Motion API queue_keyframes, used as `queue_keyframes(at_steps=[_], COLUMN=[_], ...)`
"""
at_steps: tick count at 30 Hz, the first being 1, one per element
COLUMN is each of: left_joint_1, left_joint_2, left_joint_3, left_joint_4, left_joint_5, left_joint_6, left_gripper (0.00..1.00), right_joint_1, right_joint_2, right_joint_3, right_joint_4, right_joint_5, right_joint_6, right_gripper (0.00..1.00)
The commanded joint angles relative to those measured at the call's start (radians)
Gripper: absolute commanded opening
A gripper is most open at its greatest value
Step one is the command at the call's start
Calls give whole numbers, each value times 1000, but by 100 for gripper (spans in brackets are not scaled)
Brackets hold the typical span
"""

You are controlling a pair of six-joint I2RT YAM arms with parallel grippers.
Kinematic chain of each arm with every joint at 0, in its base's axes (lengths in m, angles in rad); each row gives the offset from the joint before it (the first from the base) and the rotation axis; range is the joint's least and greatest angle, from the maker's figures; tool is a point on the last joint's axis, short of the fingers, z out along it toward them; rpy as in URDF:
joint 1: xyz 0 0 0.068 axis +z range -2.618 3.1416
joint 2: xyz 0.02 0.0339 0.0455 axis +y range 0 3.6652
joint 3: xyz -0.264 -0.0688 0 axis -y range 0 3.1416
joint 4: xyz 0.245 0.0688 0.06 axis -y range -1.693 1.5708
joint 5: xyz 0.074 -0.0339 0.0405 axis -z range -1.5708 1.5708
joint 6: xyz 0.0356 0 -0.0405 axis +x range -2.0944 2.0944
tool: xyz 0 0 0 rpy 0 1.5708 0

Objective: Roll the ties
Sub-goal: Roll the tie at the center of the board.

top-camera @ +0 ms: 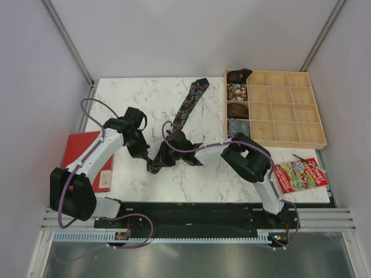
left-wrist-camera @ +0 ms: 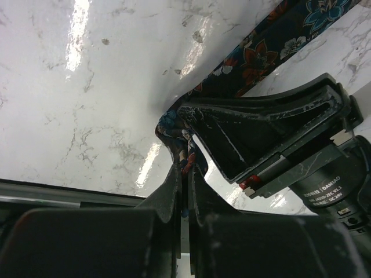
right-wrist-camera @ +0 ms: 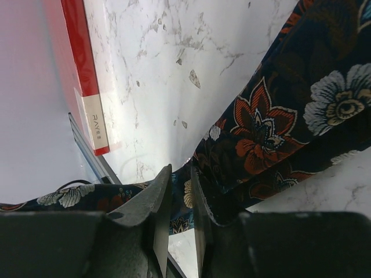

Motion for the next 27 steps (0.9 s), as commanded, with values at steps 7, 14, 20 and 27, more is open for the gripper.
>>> queue_keyframes(at_steps=[7,14,20,27], left_joint_1=[-7,-15,-26,-58], left_joint_2=[122,189,229,247], left_joint_3=[104,140,171,220], left_joint_4=[50,49,49,46], left_joint_5=[14,15,15,15], left_joint_6=[47,51,51,41], left_gripper=[2,2,2,2], right_joint_1=[17,-51,-105,-153], right_joint_2=[-32,-122,-205,-289], right_joint_3=[-52,9,-6,-75], right_joint_4=[26,-188,-282,-330], right_joint_5=[12,80,104,115], right_joint_6=[17,-106,-152,-184], right_gripper=[30,46,58,61])
